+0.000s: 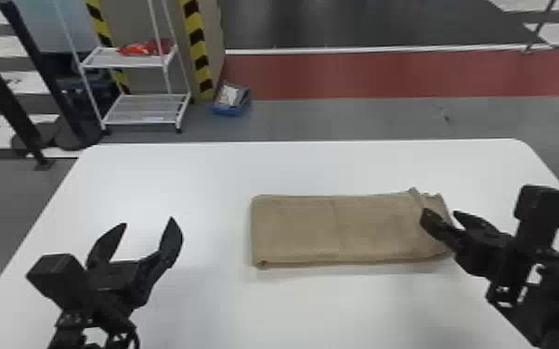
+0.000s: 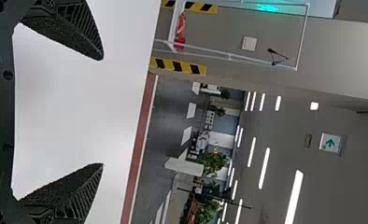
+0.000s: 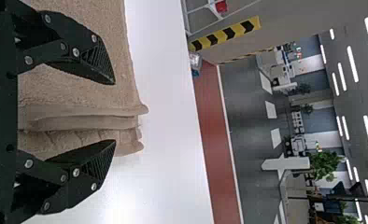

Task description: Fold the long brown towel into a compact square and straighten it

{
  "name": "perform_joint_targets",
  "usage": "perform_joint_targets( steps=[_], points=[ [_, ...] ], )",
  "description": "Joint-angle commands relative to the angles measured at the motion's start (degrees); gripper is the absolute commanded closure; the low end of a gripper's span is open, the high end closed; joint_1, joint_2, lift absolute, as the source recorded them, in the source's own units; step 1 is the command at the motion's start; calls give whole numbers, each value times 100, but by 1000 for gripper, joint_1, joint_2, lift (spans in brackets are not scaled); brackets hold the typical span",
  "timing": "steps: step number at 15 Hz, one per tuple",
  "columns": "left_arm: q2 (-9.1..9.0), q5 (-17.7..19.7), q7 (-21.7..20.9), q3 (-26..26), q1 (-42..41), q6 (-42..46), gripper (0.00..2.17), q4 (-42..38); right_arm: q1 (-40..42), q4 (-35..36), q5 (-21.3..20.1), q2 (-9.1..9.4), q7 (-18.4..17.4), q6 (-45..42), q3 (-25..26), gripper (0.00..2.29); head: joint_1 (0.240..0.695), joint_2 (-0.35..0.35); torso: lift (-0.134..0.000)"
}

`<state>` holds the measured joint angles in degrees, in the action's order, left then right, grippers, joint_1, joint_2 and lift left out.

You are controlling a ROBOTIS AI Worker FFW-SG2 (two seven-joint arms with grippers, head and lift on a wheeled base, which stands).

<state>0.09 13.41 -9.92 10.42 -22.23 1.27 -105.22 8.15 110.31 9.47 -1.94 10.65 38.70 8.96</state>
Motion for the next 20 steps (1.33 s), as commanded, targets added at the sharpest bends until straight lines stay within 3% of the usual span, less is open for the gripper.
perform_joint_targets(
  steps=[1, 5, 12, 14, 17, 18, 20],
  points=[
    [-24, 4, -10, -4, 0, 0, 63, 1, -76, 35, -69, -25, 95, 433, 176, 60, 695, 47, -126],
    [-24, -5, -10, -4, 8, 0, 63, 1, -481, -246, -306, -61, 350, 925, 238, 90, 695, 23, -126],
    [-24, -5, -19, -13, 61, 0, 66, 28, -771, -914, -789, -34, 394, 996, -149, 272, 695, 40, -126],
    [-24, -5, -10, -13, 79, 0, 66, 63, -736, -888, -710, -17, 561, 978, -123, 650, 695, 44, -126],
    [-24, 4, -36, -13, 87, 0, 70, 98, -630, -633, -649, -17, 640, 943, -79, 1585, 695, 57, -126],
    [-24, 4, -36, -13, 87, 0, 70, 98, -621, -598, -649, -17, 640, 943, -70, 1713, 695, 57, -126],
    [-24, 4, -45, -4, 87, 0, 70, 107, -621, -572, -570, -8, 649, 925, 9, 1713, 695, 55, -126]
  ],
)
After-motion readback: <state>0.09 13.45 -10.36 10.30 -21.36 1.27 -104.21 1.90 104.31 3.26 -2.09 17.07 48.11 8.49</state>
